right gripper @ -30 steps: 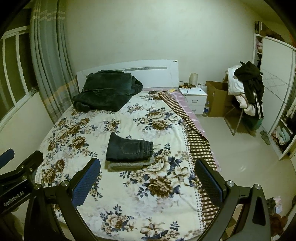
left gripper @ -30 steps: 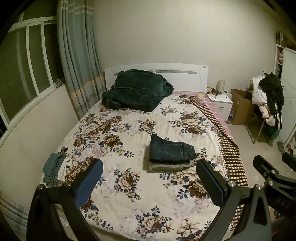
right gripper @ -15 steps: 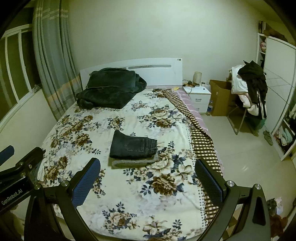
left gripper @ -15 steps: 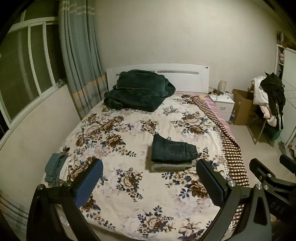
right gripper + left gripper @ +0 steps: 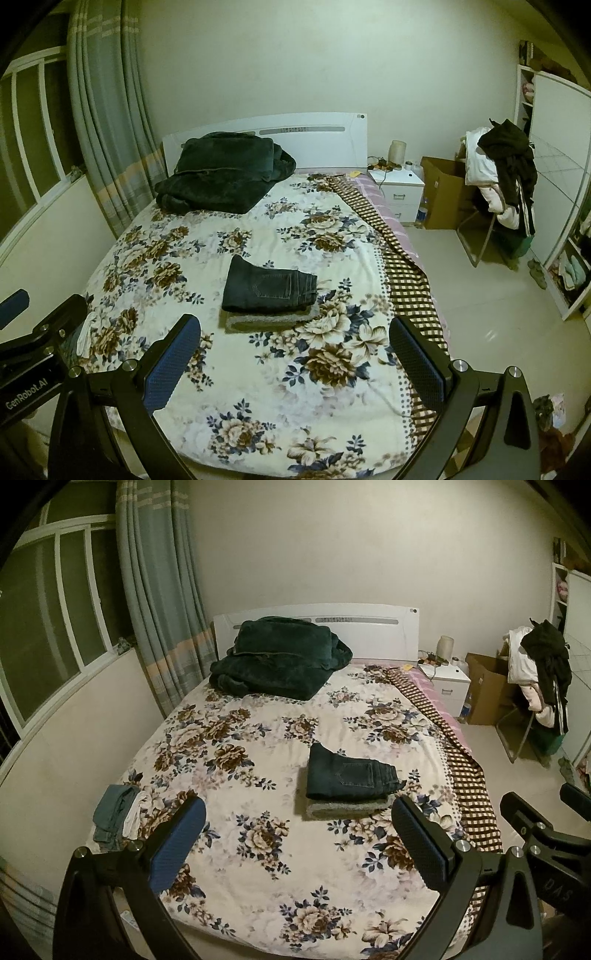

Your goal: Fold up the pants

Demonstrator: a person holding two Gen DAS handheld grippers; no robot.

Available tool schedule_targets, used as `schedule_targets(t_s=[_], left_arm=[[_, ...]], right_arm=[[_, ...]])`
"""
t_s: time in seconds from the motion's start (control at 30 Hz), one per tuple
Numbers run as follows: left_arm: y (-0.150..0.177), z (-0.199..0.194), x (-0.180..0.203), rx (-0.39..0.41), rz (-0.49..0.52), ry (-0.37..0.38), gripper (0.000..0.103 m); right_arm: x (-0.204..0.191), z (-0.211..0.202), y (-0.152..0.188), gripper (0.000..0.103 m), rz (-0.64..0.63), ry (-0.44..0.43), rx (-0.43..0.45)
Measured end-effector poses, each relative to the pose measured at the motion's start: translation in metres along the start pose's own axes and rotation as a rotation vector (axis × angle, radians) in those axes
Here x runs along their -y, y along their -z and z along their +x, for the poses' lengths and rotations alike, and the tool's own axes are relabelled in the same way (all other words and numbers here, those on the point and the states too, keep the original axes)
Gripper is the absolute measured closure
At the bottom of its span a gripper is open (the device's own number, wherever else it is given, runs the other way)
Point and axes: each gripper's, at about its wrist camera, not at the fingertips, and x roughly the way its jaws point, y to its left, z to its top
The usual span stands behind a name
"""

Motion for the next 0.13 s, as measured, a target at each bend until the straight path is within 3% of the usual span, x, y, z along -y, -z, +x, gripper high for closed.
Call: schedule_targets(t_s=[0.13], left_arm=[[0.0008,-0.0009,-0.0039,0.007,-0.009,-0.001,0.000]], right_arm=[[0.0001,-0.0006,0.0020,0.000,-0.002,-0.002,-0.001]])
